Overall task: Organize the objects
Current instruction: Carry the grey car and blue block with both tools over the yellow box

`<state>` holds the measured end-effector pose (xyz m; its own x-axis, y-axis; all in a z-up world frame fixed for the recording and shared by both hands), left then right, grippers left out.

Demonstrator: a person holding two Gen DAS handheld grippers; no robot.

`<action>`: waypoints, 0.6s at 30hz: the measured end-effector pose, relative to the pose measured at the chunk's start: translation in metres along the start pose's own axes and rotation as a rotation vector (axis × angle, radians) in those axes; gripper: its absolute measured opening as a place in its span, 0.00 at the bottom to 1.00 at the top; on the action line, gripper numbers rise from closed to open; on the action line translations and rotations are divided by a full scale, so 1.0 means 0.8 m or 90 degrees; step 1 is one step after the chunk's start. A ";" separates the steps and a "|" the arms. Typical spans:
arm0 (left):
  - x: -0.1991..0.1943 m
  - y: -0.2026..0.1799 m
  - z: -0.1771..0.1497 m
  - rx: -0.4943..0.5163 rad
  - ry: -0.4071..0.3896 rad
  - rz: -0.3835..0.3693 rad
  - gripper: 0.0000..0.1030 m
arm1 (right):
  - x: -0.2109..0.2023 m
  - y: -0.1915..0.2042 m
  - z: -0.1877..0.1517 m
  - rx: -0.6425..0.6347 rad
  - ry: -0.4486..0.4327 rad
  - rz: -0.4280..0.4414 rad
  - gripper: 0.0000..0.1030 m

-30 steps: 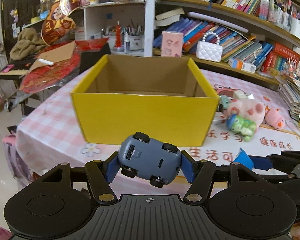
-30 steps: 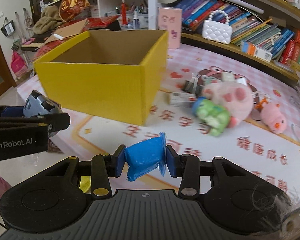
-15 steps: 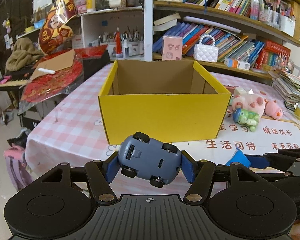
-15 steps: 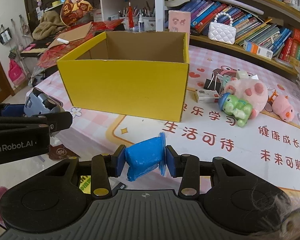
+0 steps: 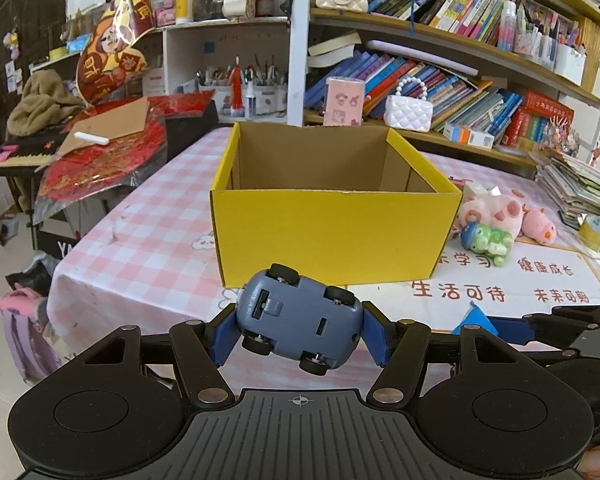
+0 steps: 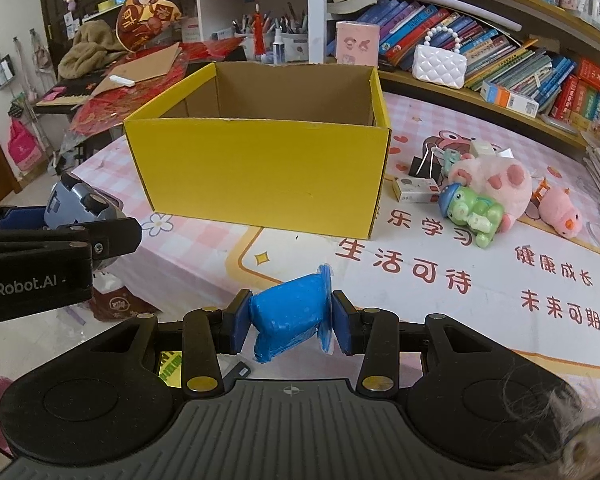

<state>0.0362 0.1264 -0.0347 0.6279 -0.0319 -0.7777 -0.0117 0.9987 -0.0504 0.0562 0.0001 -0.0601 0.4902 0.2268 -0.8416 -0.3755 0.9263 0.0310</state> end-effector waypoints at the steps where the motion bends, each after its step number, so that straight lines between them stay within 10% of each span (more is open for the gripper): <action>1: -0.001 0.001 0.001 0.000 -0.002 -0.001 0.62 | 0.000 0.000 0.000 0.000 0.000 -0.001 0.38; 18: -0.011 0.023 0.104 -0.043 -0.110 0.005 0.62 | -0.037 -0.006 0.130 -0.017 -0.183 -0.022 0.38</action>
<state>0.0949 0.1484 0.0235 0.7516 -0.0116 -0.6595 -0.0649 0.9937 -0.0914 0.1253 0.0206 0.0205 0.7044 0.2740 -0.6548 -0.3725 0.9279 -0.0125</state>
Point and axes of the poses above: each gripper's, at about its wrist camera, not at the fingertips, and x roughly the way its jaws point, y to its left, z to its top, the point moved 5 cm from there along x, roughly the way its jaws point, and after that the axes turned 13 degrees about y, right-handed, at the moved point
